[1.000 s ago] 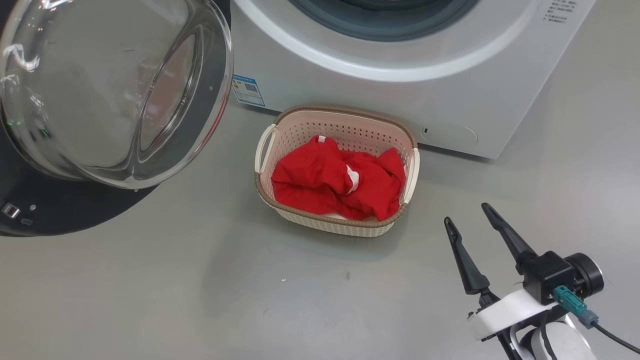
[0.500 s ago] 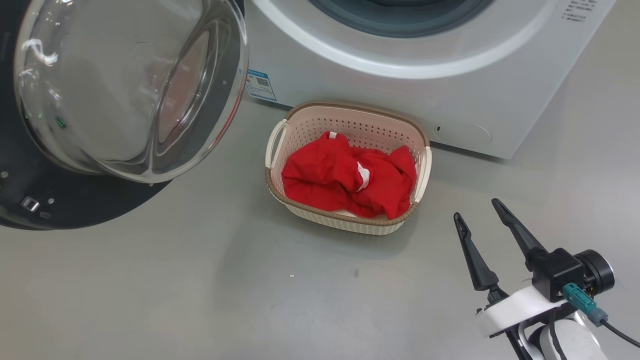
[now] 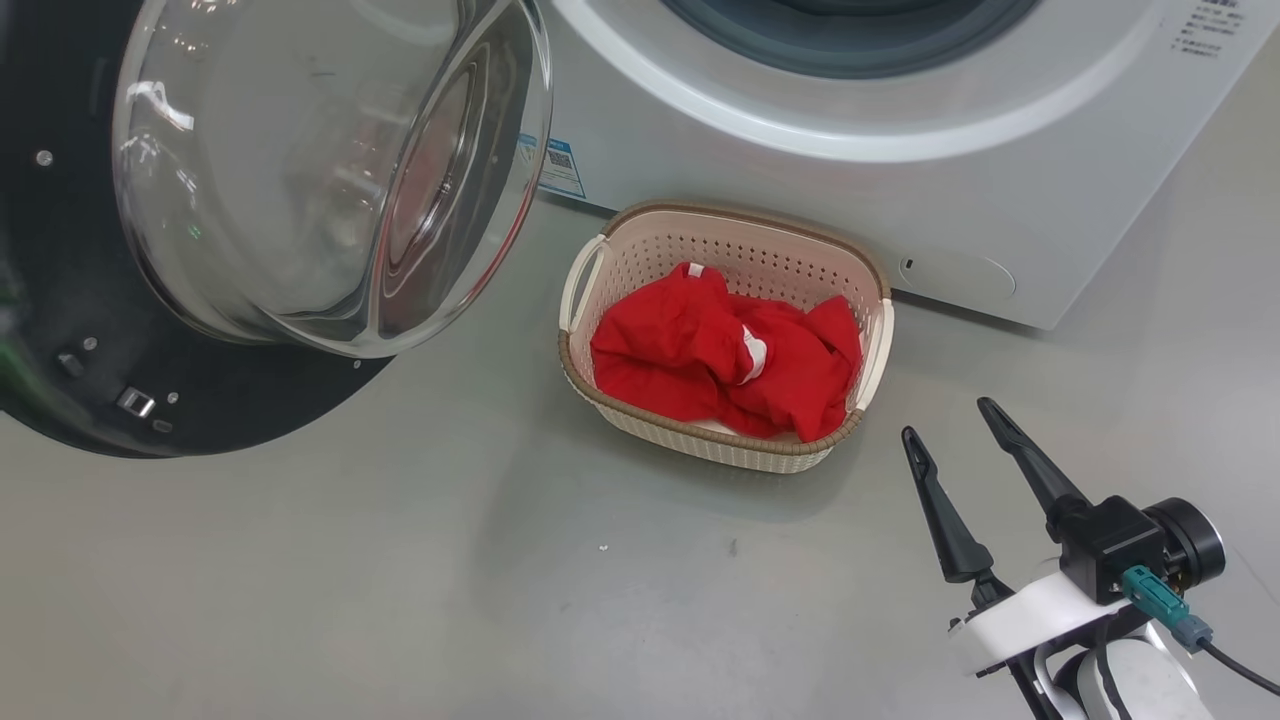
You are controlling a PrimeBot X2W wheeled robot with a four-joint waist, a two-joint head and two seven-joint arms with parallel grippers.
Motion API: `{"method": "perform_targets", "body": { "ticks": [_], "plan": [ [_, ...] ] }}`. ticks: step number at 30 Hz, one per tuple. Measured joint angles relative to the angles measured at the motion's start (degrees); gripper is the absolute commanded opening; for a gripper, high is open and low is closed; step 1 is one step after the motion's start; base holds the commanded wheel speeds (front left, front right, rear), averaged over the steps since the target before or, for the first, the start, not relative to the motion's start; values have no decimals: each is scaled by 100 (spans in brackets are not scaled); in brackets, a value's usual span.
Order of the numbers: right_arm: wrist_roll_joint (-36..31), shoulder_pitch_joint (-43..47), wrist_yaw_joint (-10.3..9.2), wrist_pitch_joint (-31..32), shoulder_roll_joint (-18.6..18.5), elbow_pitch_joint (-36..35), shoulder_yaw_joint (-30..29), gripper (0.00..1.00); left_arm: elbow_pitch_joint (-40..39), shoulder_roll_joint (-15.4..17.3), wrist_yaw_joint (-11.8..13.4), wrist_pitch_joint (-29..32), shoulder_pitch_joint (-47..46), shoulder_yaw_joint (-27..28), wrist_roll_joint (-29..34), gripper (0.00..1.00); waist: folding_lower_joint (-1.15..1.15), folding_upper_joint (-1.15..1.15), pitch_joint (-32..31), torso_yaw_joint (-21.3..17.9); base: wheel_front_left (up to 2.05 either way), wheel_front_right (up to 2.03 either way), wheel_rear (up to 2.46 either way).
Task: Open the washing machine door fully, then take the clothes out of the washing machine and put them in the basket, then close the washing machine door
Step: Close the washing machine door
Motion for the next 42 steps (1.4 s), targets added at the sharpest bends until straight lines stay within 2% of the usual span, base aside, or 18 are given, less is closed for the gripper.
{"method": "perform_targets", "body": {
  "ticks": [6,17,31,42],
  "plan": [
    [1,1,1,1,-1,-5,8,100,-156,31,-148,303,153,-99,5,0,0,0,-2,45,0,0,0],
    [10,4,0,42,-4,-30,7,100,-616,1,-225,903,464,-252,-76,0,0,0,-19,106,0,0,0],
    [71,2,0,33,160,-23,74,100,-1704,-324,-245,1671,954,-417,-325,0,0,0,-65,-53,0,0,0],
    [115,-26,-2,-45,267,91,118,100,-2481,-612,-245,2085,1302,-508,-390,0,0,0,-116,-388,0,0,0]
  ]
}}
